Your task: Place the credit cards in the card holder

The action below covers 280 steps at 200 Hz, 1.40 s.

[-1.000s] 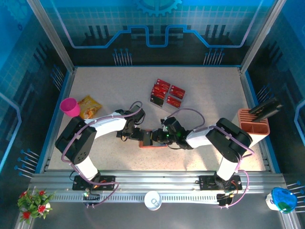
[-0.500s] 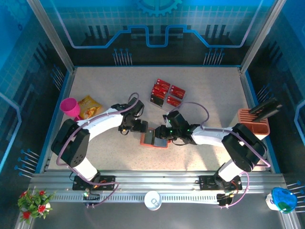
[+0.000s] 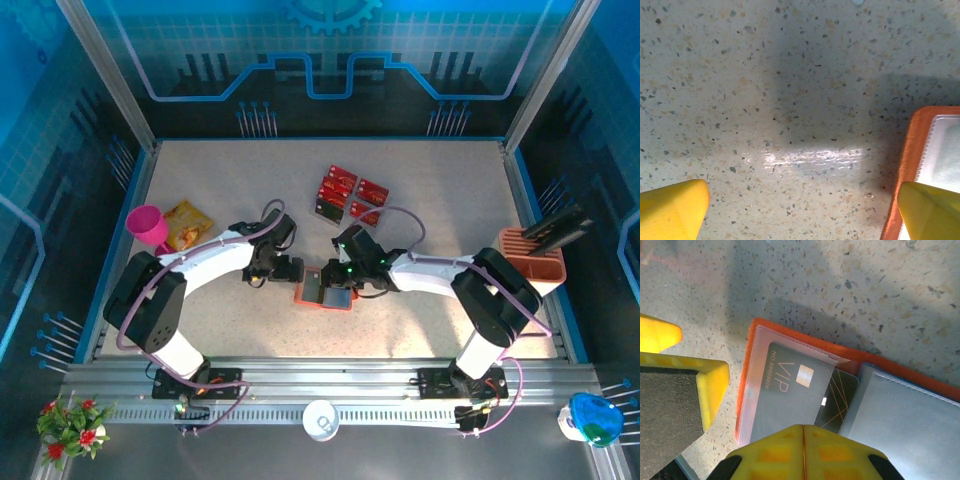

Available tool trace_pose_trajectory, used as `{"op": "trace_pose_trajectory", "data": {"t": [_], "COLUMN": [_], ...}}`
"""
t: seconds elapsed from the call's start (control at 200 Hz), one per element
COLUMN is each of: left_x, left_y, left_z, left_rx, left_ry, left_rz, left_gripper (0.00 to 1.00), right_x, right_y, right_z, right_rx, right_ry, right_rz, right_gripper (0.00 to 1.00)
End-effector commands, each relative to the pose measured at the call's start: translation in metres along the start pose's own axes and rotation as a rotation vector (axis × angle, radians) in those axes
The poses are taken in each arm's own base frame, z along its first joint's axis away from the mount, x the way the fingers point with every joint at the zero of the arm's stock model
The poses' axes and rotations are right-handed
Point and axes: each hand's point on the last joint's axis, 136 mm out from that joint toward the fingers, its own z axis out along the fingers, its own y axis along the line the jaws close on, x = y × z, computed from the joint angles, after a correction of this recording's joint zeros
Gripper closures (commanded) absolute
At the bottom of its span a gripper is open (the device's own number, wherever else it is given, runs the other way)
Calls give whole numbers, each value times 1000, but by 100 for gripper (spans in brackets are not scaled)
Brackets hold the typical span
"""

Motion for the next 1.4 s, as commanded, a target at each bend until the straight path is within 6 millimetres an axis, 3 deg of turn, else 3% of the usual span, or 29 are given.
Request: {"op": "trace_pose_trajectory", "data": {"t": [0.0,0.035,0.32,0.59,0.7,0.88,1.001,1.396], "left_x": [10,11,22,25,26,28,28,30], "left_y": [12,13,14,13,14,15,15,16], "left_z": [13,15,37,42,43,44,45,48], "left_rx": [-47,-50,-56,-50,-55,-53,-52,-56], "left_ry": [38,42,102,117,119,124,125,130], "left_rz": [-11,-8,7,12,15,15,15,20], "left_gripper": [2,2,3,3,3,3,3,3], "right_x": [12,5,16,21,12,-4,-2,16], "right_y": [-5,4,-1,10,20,28,20,-10], "right_z": [8,10,29,46,40,13,5,13], "right_rx": [36,24,89,83,57,45,81,184], "right_ry": [53,46,122,168,141,60,57,131], "right_rz": [-21,-30,-39,-44,-51,-57,-67,-54], "right_gripper": [91,91,93,94,95,94,94,98]}}
